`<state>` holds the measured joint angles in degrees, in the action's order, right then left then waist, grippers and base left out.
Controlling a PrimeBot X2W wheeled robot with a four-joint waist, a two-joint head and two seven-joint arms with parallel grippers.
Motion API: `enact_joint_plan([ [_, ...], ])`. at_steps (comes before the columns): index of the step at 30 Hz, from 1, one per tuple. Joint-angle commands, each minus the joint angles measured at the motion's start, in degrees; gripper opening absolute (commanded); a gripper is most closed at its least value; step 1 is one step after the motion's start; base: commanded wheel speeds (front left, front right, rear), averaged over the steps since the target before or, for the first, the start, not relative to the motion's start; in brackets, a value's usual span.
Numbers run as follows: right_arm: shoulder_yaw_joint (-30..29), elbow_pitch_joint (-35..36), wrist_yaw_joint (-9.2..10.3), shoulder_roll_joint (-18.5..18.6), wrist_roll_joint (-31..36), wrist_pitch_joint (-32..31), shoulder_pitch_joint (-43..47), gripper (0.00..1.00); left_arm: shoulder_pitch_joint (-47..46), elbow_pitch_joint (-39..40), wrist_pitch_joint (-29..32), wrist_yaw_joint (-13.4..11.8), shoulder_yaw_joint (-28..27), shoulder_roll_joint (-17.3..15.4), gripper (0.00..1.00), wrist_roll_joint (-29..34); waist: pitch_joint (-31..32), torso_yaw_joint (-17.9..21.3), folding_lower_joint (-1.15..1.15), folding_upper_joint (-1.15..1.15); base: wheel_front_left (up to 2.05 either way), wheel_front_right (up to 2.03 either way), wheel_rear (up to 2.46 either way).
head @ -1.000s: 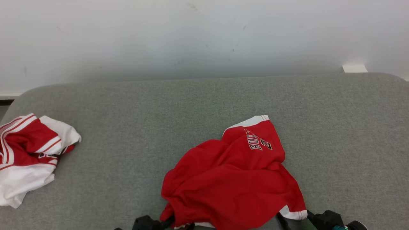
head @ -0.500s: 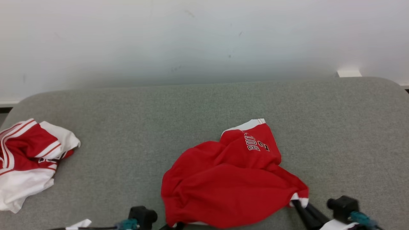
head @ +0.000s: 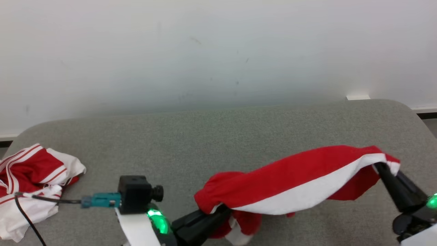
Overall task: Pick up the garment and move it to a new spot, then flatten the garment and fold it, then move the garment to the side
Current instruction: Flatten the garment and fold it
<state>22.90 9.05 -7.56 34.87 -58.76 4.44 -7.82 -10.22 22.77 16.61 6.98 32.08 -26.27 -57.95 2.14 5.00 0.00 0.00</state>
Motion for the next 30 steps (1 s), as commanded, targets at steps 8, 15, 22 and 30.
enact_joint_plan([
  [8, -14.8, 18.7, 0.14, 6.9, -6.7, -5.7, 5.0, 0.00, -4.0, 15.5, 8.6, -6.1, -4.5, -1.5, 0.00, -14.5, 0.6, 1.5, 0.00, 0.00, 0.00, 0.00, 0.00],
  [15, -24.6, 26.8, 0.14, 8.8, -11.9, -10.0, 8.4, 0.00, -6.1, 21.3, 11.5, -12.3, -7.6, -1.2, 0.00, -21.4, -1.1, 2.5, 0.00, 0.00, 0.00, 0.00, 0.00],
  [22, -22.6, 21.8, 0.14, 5.7, -10.0, -14.8, -0.7, 0.00, -13.5, 13.9, 14.1, -16.1, -10.5, -1.4, 0.00, -22.7, -9.4, 2.8, 0.00, 0.00, 0.00, 0.00, 0.00],
  [30, -12.1, 3.7, 0.14, -8.8, -0.6, -22.5, -31.4, 0.00, -32.9, -4.9, 15.2, -16.1, -11.3, 2.6, 0.00, -19.9, -21.3, 2.5, 0.00, 0.00, 0.00, 0.00, 0.00],
])
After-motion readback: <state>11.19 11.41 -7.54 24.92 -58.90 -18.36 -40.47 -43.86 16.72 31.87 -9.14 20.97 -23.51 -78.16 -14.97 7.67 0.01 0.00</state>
